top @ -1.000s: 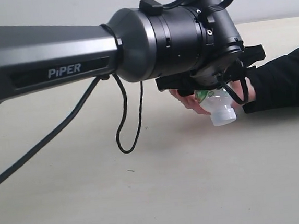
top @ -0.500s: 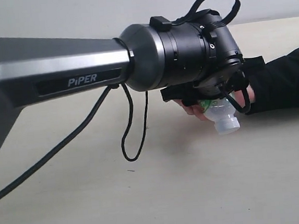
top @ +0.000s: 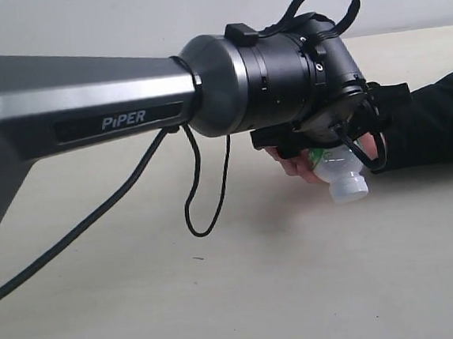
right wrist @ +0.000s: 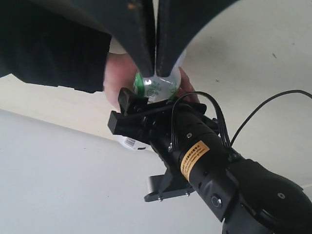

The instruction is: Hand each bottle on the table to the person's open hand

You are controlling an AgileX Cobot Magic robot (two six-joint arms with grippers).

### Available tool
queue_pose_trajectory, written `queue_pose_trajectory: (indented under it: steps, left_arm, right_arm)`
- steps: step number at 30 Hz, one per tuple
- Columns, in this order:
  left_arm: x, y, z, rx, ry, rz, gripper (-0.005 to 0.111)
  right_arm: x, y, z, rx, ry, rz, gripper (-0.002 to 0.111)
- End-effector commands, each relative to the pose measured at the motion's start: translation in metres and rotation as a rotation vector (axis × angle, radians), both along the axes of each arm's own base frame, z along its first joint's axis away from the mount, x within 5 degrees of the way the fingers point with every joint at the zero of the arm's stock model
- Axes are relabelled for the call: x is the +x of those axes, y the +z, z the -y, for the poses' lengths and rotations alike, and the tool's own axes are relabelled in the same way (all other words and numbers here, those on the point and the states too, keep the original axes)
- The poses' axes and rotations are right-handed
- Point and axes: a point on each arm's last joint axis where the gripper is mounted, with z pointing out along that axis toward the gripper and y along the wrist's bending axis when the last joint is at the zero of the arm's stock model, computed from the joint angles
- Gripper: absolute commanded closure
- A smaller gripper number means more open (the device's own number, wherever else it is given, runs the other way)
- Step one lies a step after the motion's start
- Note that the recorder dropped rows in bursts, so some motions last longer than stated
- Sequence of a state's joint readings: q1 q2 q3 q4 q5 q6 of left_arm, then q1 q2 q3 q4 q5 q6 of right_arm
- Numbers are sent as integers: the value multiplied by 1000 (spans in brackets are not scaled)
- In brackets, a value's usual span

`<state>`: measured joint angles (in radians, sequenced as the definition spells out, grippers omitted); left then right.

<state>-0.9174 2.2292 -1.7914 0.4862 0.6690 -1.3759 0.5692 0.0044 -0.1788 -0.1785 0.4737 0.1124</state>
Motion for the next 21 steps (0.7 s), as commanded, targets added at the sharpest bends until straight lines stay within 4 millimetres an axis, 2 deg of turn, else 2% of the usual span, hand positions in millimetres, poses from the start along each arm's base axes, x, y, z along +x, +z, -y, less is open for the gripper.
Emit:
queue_pose_trajectory:
  steps: [1, 7, 13, 15, 16, 17, 18, 19, 20, 21]
  left_arm:
    - [2, 2, -1, 3, -11, 8, 26]
    - [1, 7, -2, 8, -21, 15, 24]
    - [-1, 32, -12, 27, -27, 37, 24]
    - [-2, 45, -15, 41, -55, 60, 27]
    - [-3, 53, -17, 51, -78, 89, 34]
    - [-4, 62, -18, 45, -84, 106, 47]
    - [-6, 73, -21, 45, -96, 122, 66]
    - [-10, 89, -28, 48, -92, 135, 91]
    - [-14, 104, -36, 60, -76, 139, 105]
    - [-18, 118, -43, 76, -81, 154, 105]
  right_arm:
    - [0, 0, 0, -2, 3, 14, 107]
    - [0, 0, 0, -2, 3, 14, 107]
    - [0, 0, 0, -2, 3, 14, 107]
    - [0, 0, 0, -2, 3, 14, 107]
    - [0, 0, 0, -2, 3, 14, 107]
    - [0, 0, 0, -2, 3, 14, 107]
    - [0, 0, 0, -2, 3, 14, 107]
    - [0, 0, 0, -2, 3, 14, 107]
    - [0, 0, 0, -2, 3, 14, 107]
    - [0, 0, 0, -2, 3, 14, 107]
